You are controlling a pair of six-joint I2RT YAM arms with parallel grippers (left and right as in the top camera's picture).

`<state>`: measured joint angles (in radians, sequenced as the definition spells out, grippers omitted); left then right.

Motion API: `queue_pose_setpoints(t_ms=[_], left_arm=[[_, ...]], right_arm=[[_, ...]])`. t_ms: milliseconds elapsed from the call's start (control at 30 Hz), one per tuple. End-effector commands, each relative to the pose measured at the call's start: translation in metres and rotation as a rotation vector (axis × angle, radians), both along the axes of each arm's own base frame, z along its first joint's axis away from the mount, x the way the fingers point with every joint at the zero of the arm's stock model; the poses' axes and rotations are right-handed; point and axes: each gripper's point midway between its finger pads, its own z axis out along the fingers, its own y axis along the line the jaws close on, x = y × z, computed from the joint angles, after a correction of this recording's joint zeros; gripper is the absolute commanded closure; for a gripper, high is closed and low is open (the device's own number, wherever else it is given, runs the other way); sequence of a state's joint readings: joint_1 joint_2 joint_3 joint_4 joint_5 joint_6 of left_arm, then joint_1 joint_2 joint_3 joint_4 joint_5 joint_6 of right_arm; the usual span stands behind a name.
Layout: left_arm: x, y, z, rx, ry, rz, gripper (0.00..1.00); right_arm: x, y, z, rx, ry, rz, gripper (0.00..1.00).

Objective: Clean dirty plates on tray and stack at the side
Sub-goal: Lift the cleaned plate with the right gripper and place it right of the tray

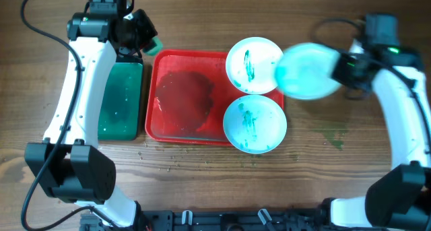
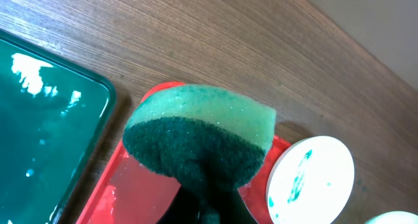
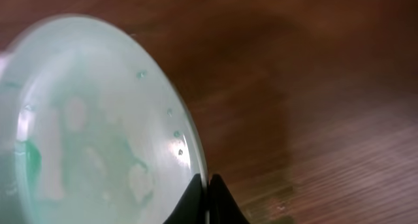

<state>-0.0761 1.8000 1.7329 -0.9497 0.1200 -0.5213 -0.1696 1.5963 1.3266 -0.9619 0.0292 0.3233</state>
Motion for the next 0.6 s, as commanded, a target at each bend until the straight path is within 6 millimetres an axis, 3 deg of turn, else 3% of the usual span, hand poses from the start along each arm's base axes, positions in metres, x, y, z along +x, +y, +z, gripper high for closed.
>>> queue_pose_setpoints(t_ms=[0,67,167,200,233,300,467,567], left_arm=[[0.002,0.006,-0.002,0.024,0.001,0.028,0.96],[0.002,0.006,-0.004,0.025,0.005,0.028,0.96],[0.002,0.006,-0.007,0.025,0.013,0.027,0.96],[0.002,0.005,-0.007,0.025,0.014,0.027,0.96],[0.002,0.005,-0.008,0.025,0.015,0.027,0.96],[0.002,0.005,-0.008,0.025,0.014,0.027,0.96],[0.0,0.002,-0.009,0.014,0.024,0.017,0.96],[-0.002,-0.005,-0.009,0.015,0.029,0.002,0.96]], right_arm=[[-0.021,-0.027,-0.041,0.077,0.024,-0.148,0.96],[-0.027,-0.036,-0.064,0.078,0.009,-0.196,0.96],[-0.035,-0.031,-0.093,0.081,0.004,-0.191,0.95],[-0.039,-0.029,-0.101,0.082,0.012,-0.187,0.89],[-0.044,-0.026,-0.107,0.091,0.031,-0.185,0.69],[-0.046,-0.014,-0.105,0.146,0.041,-0.136,0.62],[-0.043,0.034,-0.058,0.32,0.025,0.032,0.62],[-0.054,0.072,-0.053,0.347,0.063,0.181,0.62]])
